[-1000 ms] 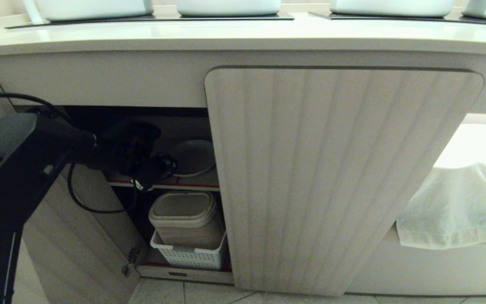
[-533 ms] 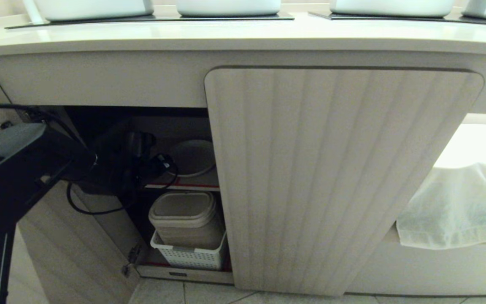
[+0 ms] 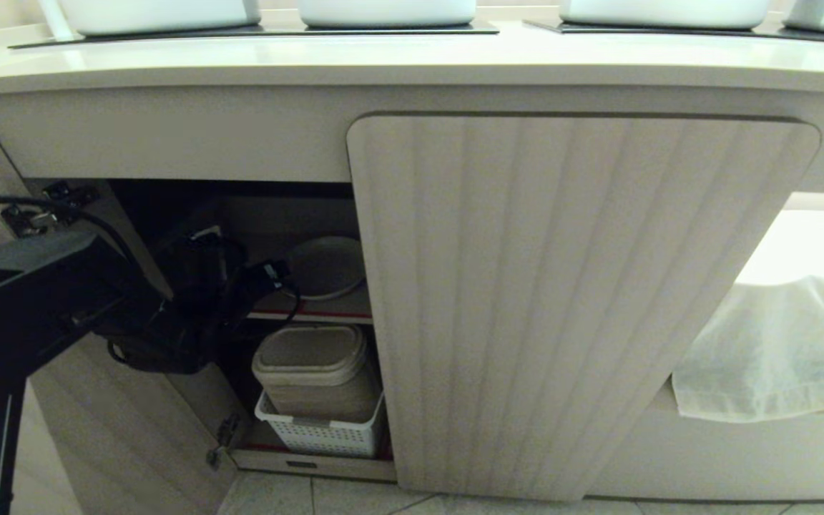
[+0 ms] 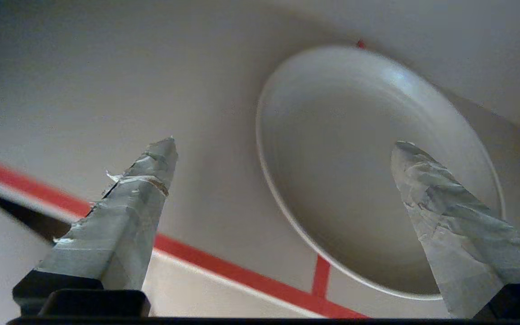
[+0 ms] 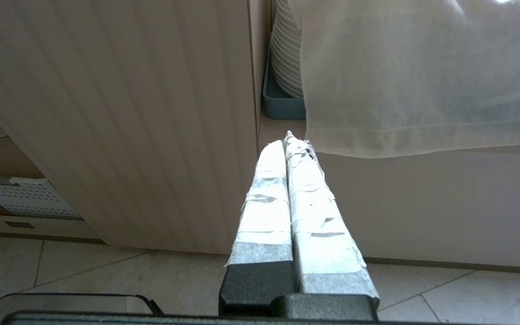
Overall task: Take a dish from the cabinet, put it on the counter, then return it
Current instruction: Close the cabinet door
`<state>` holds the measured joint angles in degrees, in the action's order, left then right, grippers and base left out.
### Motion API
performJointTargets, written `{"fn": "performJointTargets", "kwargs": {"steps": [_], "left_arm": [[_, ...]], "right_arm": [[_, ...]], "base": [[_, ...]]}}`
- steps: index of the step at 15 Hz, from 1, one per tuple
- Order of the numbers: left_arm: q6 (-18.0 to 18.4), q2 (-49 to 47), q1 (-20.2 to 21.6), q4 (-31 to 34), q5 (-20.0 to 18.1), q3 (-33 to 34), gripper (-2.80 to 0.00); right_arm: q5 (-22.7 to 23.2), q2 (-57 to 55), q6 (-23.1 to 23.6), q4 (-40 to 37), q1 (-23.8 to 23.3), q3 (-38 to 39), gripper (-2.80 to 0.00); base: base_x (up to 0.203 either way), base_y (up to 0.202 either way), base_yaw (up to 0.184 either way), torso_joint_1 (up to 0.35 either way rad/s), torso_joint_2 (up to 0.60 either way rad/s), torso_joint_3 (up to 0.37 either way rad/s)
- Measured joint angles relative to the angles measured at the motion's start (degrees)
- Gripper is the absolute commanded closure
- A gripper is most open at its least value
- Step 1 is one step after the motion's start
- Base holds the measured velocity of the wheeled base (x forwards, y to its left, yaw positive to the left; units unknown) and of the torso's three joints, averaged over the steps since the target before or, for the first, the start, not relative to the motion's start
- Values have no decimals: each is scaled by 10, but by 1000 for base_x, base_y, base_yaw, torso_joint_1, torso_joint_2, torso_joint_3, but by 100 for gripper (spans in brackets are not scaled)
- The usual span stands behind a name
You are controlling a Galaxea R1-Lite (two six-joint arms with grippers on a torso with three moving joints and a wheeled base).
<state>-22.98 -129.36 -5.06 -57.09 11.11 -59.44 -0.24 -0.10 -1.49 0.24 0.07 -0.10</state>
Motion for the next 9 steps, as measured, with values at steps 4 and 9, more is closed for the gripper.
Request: {"fn": "performJointTargets", "kwargs": {"steps": [4,9], "left_arm": [[63,9,1,-29,-4,25,-280],[83,21,3,-45,-5,43,-280]], "right_arm": [[0,0,0,0,0,0,0],[0,0,0,0,0,0,0]], "base": [[0,0,0,0,0,0],[0,0,0,0,0,0]]}}
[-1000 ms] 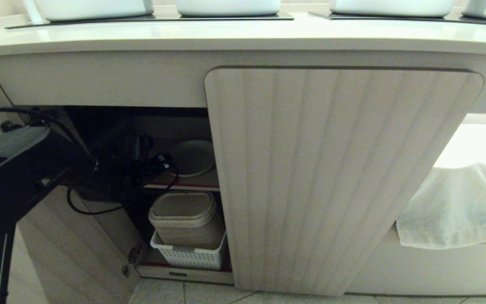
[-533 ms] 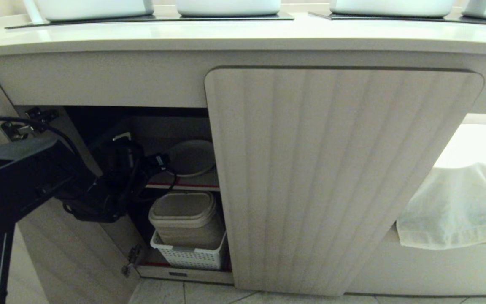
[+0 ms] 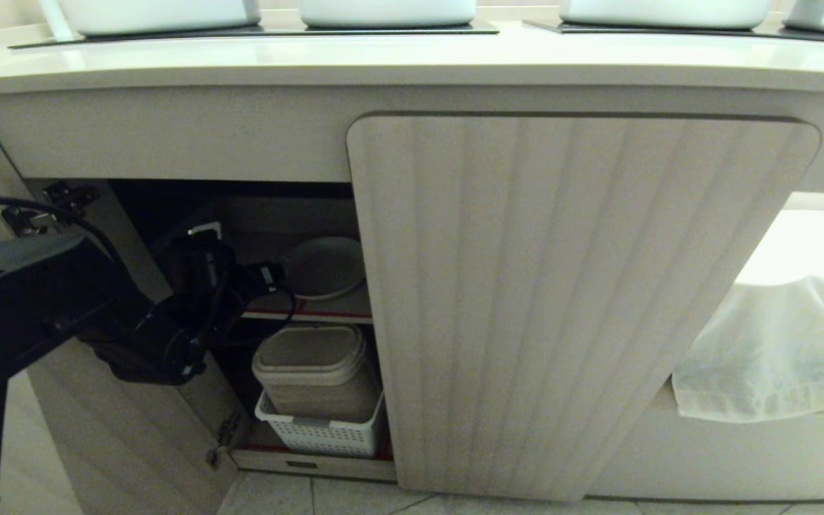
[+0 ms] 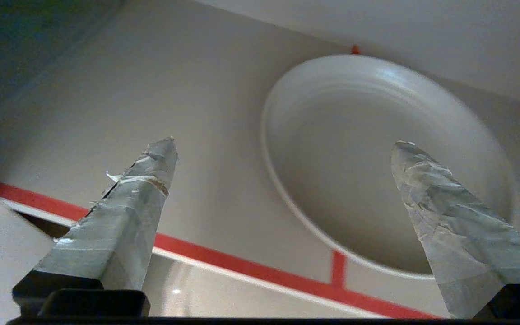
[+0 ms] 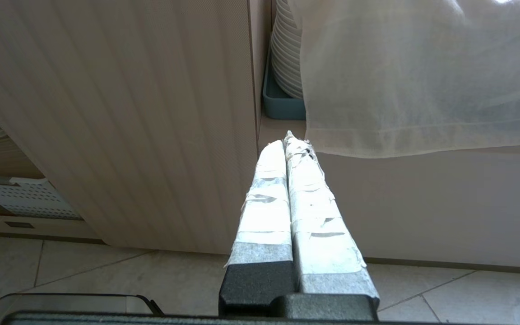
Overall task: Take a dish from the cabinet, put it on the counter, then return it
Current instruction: Close the cabinet door
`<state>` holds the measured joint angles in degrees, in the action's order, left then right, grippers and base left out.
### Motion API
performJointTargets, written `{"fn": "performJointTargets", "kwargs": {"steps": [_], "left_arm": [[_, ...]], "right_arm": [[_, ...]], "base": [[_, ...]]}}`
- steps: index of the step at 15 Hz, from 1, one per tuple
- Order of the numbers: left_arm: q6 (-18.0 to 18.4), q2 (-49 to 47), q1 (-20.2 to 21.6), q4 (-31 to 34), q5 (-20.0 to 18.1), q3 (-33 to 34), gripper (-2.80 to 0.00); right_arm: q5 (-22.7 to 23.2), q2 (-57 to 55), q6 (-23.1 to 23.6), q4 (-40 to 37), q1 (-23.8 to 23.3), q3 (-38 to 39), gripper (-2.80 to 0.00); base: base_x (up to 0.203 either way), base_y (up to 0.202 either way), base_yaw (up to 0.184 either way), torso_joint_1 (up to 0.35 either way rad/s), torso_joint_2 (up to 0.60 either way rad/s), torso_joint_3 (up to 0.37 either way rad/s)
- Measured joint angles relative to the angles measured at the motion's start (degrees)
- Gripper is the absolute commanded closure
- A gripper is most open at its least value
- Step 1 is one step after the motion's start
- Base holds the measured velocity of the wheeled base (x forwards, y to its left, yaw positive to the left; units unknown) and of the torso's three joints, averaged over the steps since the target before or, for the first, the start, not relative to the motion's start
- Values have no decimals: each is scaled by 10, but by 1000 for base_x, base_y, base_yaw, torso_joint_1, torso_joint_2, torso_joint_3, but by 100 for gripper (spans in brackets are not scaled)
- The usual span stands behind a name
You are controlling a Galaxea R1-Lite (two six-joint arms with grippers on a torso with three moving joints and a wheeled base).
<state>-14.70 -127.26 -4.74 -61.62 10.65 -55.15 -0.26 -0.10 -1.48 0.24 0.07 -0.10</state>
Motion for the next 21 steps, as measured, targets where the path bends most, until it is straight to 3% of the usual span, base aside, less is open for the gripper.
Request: {"fn": "performJointTargets", "kwargs": {"steps": [8,9,10,21], "left_arm": [[30,-6,-2,-24,-1,5,-280],[30,-7,-2,-24,-1,6,-117],[30,-8,-2,-25,-1,7,0],[35,21,0,-43,-2,73,0]], "right_arm": [[0,0,0,0,0,0,0],[0,0,0,0,0,0,0],[0,0,0,0,0,0,0],[0,0,0,0,0,0,0]], "base": [[0,0,0,0,0,0],[0,0,0,0,0,0],[0,0,0,0,0,0],[0,0,0,0,0,0]]}}
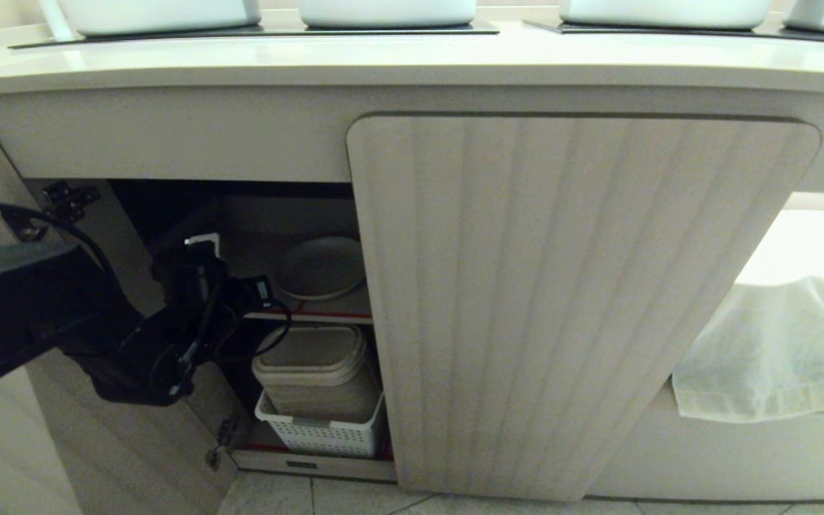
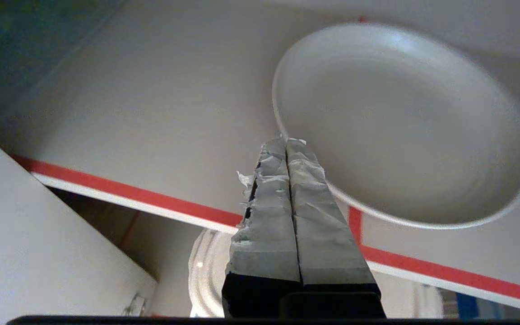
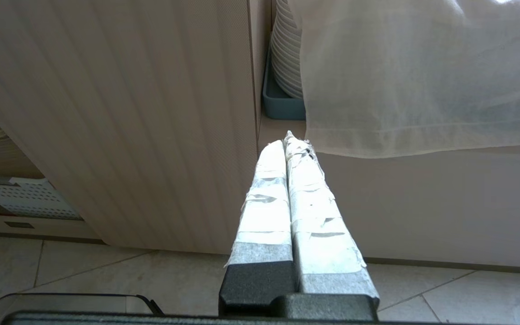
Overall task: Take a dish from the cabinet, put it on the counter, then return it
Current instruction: Close the cabinet door
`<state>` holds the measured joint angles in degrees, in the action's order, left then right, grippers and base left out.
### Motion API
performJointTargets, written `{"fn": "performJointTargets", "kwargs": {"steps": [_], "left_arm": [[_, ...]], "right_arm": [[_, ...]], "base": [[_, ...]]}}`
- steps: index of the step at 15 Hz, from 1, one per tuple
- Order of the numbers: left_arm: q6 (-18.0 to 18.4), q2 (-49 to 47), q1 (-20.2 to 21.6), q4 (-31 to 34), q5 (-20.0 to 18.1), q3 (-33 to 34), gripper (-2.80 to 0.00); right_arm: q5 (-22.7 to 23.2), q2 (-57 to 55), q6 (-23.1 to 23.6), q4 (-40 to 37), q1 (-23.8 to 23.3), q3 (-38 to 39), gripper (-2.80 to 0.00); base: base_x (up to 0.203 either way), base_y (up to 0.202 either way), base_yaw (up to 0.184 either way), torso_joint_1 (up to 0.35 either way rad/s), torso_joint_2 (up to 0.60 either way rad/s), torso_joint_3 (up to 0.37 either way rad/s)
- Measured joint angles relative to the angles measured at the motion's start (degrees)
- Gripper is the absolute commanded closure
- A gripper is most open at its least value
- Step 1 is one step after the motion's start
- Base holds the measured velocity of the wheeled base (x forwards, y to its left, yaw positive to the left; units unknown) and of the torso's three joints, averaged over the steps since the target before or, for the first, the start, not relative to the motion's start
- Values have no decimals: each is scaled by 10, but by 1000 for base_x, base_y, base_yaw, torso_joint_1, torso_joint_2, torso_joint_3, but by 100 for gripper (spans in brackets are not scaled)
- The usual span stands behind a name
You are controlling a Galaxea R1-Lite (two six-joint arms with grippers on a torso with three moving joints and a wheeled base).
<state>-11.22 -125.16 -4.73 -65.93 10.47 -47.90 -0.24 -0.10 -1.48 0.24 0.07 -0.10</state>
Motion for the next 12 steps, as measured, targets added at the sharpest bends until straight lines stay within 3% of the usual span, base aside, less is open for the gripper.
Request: {"fn": "performJointTargets", "kwargs": {"steps": [9,12], "left_arm": [[4,78,-4,-66,1,172,0],[24,130,-4,-67,-4,217,0]], "right_arm": [[0,0,0,0,0,0,0],[0,0,0,0,0,0,0]], "base": [[0,0,0,0,0,0],[0,0,0,0,0,0]]}}
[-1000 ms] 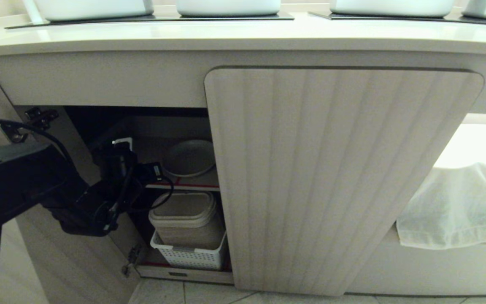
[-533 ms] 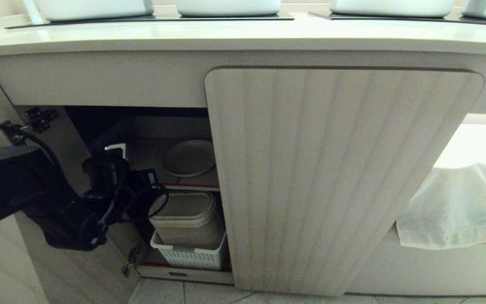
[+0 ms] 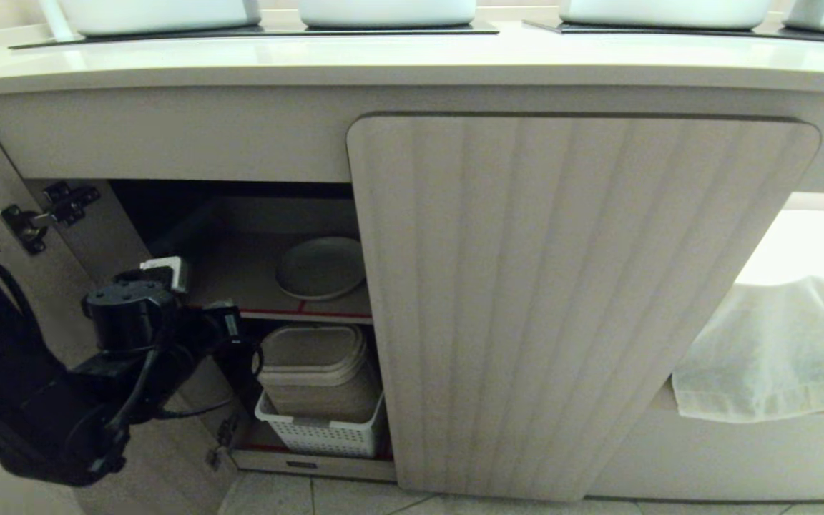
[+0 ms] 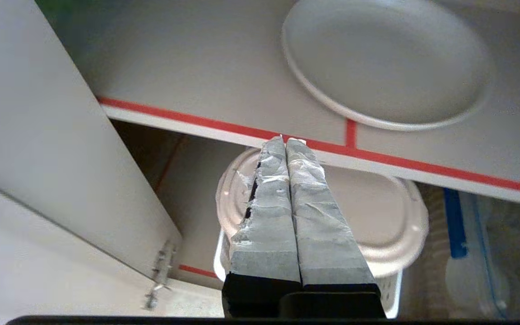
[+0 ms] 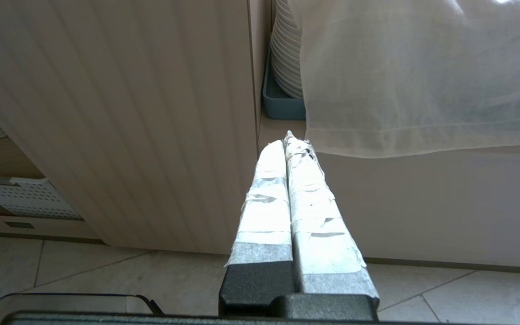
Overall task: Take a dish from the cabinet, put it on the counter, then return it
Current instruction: Close the cabinet door
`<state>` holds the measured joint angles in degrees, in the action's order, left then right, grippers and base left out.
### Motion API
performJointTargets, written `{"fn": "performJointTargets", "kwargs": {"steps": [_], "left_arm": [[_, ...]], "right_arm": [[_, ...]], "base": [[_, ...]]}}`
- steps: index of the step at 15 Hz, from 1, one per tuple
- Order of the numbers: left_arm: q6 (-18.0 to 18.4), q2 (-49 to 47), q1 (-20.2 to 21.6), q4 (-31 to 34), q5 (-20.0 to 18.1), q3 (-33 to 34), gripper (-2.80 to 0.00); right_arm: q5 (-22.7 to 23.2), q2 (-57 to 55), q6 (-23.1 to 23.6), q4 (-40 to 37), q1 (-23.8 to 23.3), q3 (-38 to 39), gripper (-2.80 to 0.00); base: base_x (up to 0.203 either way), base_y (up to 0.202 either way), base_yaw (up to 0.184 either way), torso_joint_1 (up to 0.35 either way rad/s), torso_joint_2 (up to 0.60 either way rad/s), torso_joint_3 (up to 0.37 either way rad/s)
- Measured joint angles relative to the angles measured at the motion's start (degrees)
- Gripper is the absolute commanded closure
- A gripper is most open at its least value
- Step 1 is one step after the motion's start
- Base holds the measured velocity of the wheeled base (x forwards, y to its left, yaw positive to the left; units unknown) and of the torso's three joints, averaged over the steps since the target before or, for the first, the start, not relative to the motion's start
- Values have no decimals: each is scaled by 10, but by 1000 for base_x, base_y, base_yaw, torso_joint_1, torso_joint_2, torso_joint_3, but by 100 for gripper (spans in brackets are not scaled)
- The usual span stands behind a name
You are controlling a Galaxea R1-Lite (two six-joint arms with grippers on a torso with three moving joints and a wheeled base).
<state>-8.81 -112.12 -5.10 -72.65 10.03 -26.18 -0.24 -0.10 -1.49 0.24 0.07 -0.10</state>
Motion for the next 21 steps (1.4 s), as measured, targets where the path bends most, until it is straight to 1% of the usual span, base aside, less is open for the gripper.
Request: {"fn": "performJointTargets", "kwargs": {"steps": [2,4,5,12,15,17,19,21], "left_arm": [[26,38,0,1,-15,33,0],[63,72,0,0,-21,66,0],[70,88,0,0,-23,80,0],[74,162,-1,-3,-24,179,0],[74,172,-2,-37,-25,223,0],[75,175,-3,-49,-33,250,0],[76,181,4,-50,-39,259,0],[75,194,16,-38,-52,261,0]], "right_arm": [[0,0,0,0,0,0,0],[0,0,0,0,0,0,0],[0,0,0,0,0,0,0],[0,0,0,0,0,0,0],[0,0,0,0,0,0,0],[0,0,0,0,0,0,0],[0,0,0,0,0,0,0],[0,0,0,0,0,0,0]], "base": [[0,0,0,0,0,0],[0,0,0,0,0,0],[0,0,0,0,0,0],[0,0,0,0,0,0],[0,0,0,0,0,0],[0,0,0,0,0,0],[0,0,0,0,0,0],[0,0,0,0,0,0]]}}
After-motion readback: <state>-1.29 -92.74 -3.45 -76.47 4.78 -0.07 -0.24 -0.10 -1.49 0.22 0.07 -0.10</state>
